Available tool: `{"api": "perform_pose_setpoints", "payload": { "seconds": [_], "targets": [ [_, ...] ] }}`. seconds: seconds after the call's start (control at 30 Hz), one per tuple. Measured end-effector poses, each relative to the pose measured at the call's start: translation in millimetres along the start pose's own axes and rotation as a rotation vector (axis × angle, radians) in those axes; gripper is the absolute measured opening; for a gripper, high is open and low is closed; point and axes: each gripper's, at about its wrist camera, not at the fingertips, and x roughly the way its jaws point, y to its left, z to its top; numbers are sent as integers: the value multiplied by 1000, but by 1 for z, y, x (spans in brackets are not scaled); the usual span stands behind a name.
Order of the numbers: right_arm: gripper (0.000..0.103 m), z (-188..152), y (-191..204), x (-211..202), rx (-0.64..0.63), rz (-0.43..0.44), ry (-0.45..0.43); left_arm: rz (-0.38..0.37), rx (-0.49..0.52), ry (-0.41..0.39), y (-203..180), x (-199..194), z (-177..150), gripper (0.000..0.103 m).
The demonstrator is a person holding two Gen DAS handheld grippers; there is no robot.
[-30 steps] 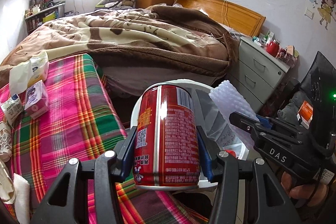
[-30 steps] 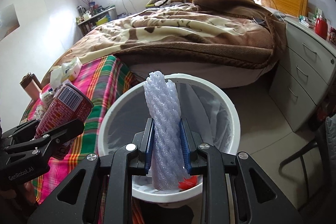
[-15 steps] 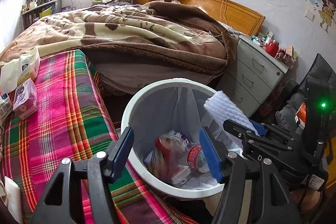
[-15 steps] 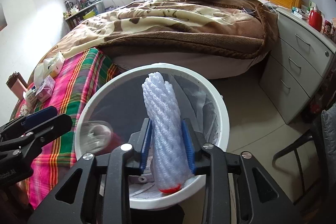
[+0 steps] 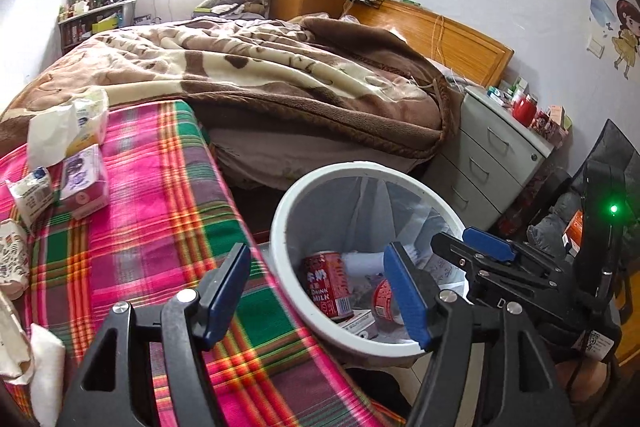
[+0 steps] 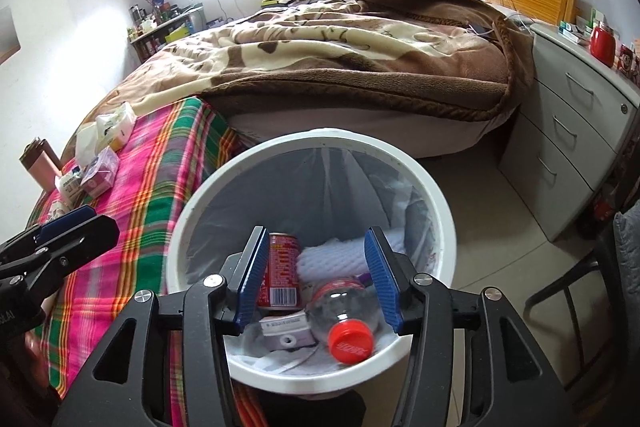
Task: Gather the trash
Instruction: 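Move left gripper to the beige paper bag while right moves to the white tissue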
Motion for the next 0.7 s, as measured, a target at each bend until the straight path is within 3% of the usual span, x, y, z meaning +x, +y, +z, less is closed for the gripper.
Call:
{"api": "perform_pose_setpoints", "payload": {
  "seconds": [0.4,0.7],
  "targets": [
    [52,-5,37,-11,-49,55,-26,48,-57,-62,43,-40,-12,72],
    [53,-19,79,-6,-98,135,-8,132,-130,-101,98,-72,-32,72]
  ]
}}
